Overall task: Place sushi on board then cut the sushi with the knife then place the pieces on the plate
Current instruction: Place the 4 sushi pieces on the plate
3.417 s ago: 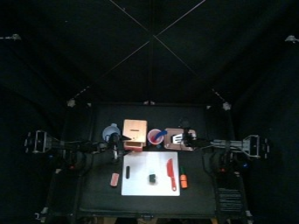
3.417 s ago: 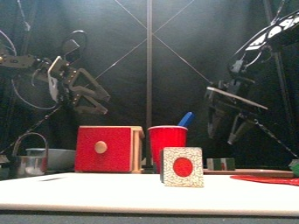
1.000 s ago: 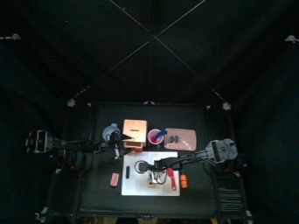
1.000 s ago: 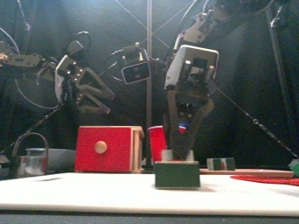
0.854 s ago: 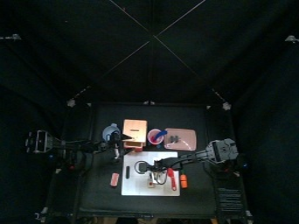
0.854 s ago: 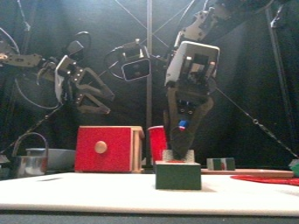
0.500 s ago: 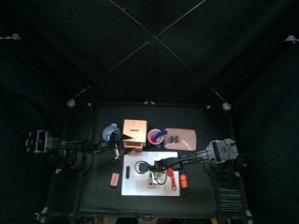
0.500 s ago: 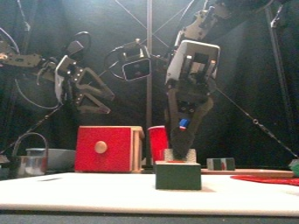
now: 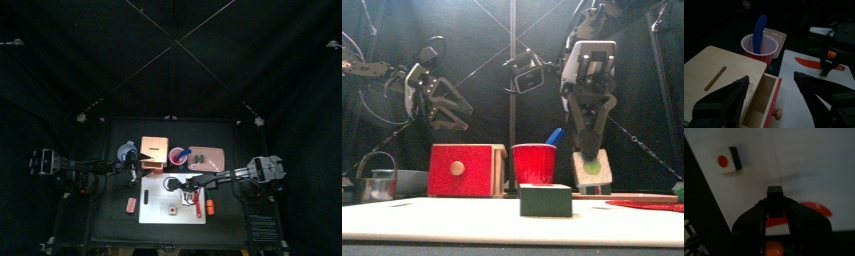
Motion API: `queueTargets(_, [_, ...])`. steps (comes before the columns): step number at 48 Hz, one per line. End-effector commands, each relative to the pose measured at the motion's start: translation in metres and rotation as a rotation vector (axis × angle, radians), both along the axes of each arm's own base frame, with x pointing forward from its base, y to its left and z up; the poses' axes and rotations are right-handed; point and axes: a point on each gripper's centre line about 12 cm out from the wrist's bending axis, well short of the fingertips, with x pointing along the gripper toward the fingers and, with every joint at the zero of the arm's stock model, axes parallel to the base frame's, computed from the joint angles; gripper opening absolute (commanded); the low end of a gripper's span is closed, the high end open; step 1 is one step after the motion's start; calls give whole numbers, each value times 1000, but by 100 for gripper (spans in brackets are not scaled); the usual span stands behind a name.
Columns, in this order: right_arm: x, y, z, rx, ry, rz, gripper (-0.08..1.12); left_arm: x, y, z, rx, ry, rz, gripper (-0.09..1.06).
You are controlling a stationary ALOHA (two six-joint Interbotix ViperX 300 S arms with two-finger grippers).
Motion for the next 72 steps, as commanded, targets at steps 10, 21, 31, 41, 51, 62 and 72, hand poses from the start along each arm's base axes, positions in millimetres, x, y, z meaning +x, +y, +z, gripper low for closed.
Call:
queueTargets(10, [-87,-50,39,-41,1,-459,53,0,0,1,4,-5,0,102])
queueTargets(21, [-141,-84,32,-73,-33,-870,53,0,-1,2,19,-4,-16,102])
queueTargets(31, [-165,-132,20,-136,-129,-1218,53,3,-2,4,28,-9,-27,102])
queueTargets(41, [-165,-157,4,-103,-242,-1359,53,1,-3,2,31,-2,-32,102])
queueTargets(51, [-156,-160,-8,-76,-233,-1370,53,-1,-4,-1,50,10,-51,102])
queueTargets(62, [-154,-161,-20,-90,-178,-1373,53,1,-5,1,65,7,-66,102])
queueTargets(72, [-153,-165,-24,-98,-171,-1373,53,-1,-5,-1,64,13,-64,102])
